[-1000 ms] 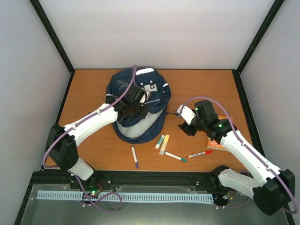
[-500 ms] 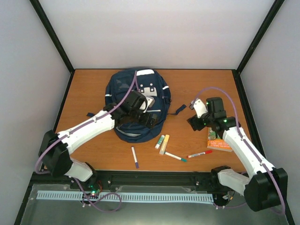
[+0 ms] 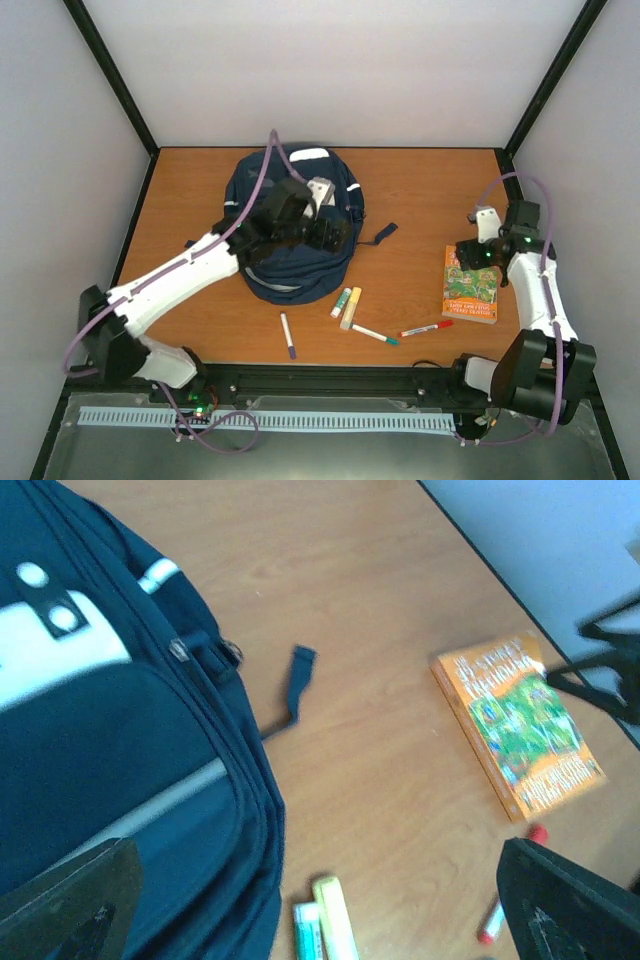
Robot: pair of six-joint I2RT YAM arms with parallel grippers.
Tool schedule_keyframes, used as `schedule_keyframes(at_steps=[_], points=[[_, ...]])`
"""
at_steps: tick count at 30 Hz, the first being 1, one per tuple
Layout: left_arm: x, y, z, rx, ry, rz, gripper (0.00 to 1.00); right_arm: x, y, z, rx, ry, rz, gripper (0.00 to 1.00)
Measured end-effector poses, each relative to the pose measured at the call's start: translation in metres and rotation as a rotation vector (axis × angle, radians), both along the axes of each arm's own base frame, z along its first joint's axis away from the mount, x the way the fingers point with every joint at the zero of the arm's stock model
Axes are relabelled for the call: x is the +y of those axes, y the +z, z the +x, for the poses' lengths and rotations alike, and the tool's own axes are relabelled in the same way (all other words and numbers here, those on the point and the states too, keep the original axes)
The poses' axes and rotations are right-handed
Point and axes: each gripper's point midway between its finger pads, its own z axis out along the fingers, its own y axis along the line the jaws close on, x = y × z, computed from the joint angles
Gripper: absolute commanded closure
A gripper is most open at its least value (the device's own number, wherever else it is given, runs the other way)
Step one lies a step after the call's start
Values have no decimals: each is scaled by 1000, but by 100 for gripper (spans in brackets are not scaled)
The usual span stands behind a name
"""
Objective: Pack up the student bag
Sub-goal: Move the book to the center of the board.
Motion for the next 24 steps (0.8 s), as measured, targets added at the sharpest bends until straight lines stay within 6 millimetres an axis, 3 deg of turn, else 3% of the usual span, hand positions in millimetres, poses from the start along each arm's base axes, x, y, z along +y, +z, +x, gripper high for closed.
schedule_keyframes(at_steps=[5,8,11,13,16,20,24], points=[[-15,14,42,-1,120,65,0,-52,-12,-17,71,-103,-8,24],[-15,-7,48,29,156,98,0,-86,-26,-28,122,-170,28,34],[3,-29,50,26,234,145,0,-104,-45,-41,178,-207,59,43],[13,-34,53,8,281,161,0,-108,-58,-48,219,-214,95,46],[12,-27,60,-19,293,122,0,-107,-73,-55,263,-206,136,53],[-6,-20,56,-3,221,46,2,-103,-81,-57,289,-192,171,59],[-24,-30,48,53,144,2,3,-99,-87,-57,302,-188,200,62]])
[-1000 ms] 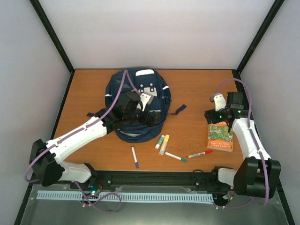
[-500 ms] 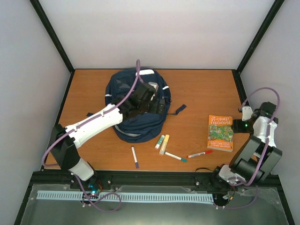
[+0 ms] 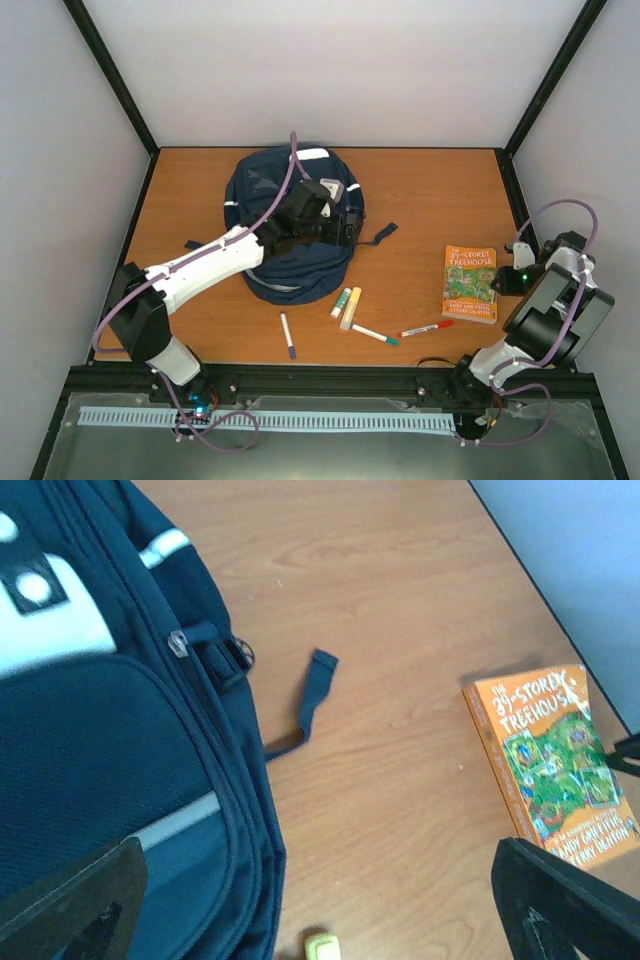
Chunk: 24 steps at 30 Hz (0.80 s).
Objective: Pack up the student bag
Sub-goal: Move the book to the center of the board.
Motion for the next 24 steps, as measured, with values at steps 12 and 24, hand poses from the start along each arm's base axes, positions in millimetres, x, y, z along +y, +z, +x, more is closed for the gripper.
schedule_keyframes(at_steps=[12,24], points=[[-8,-39,-27,128,-67,-22,4,8,-20,-3,37,1,70,67],[-4,-60,-39,174,-63,-35,5,82,-24,24,115,134,331,74]])
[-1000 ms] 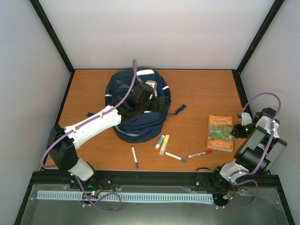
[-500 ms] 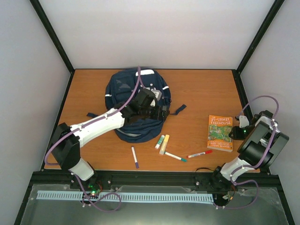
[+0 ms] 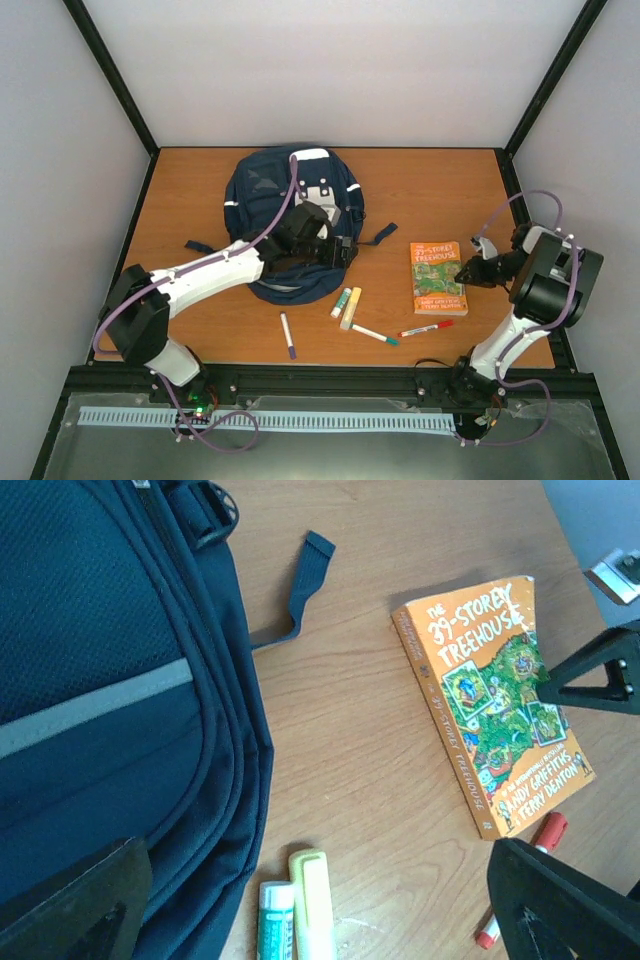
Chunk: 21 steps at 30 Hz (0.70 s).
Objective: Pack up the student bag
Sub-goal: Move the book to the center of the board.
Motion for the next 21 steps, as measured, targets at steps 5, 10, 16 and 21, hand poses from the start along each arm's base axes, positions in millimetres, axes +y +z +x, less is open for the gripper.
schedule_keyframes(at_steps=[5,10,16,21], points=[[4,-6,-7,13,9,-7,6,25,1,11,54,29,54,74],[4,-7,-7,22,21,-19,7,59,2,18,76,100,52,72],[-2,-12,-7,39,26,-31,7,81,5,17,113,144,39,55],[-12,-37,-11,95,9,5,7,67,21,25,74,142,-44,52]])
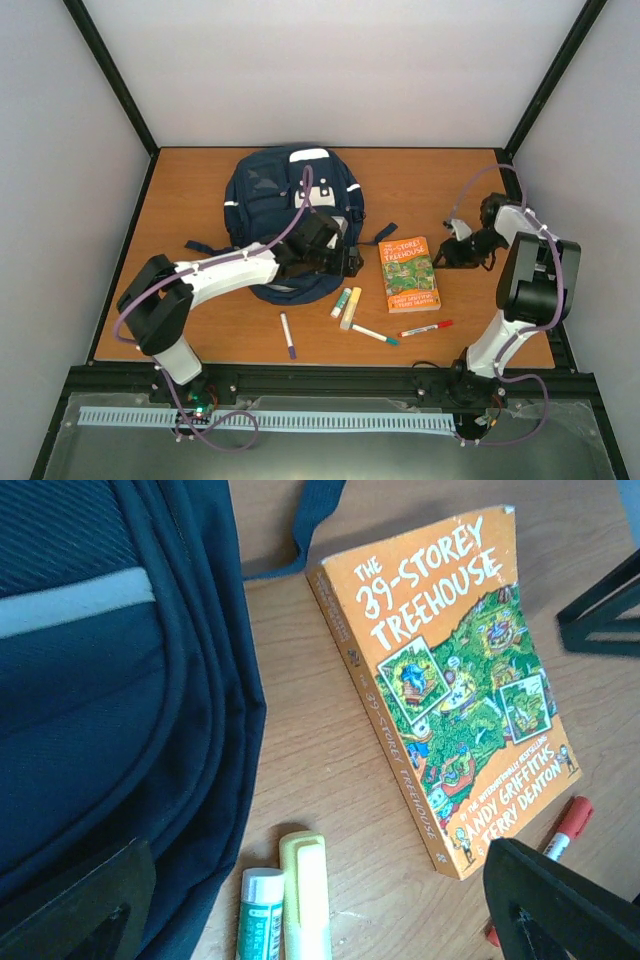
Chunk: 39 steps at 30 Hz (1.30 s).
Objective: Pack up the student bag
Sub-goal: Move the book to the center of the board, then pick up the book from the center of the board.
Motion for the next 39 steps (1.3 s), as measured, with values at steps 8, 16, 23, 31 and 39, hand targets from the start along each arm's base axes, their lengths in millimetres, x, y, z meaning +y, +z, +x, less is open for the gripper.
schedule_keyframes(at_steps=[8,16,23,31,39], points=[[-20,-19,-8,46,-33,20,7,-14,47,48,-189,-10,-71,52],[-34,-18,-11,55,-53,17,8,7,27,64,-151,10,-34,51],[-34,-29,-12,75,-49,34,7,15,11,75,-120,-18,-15,64],[-41,-43,-10,119,-39,41,8,16,-6,81,-81,-67,0,79],[-52,-52,-6,159,-22,32,8,14,-13,80,-77,-82,-12,84]])
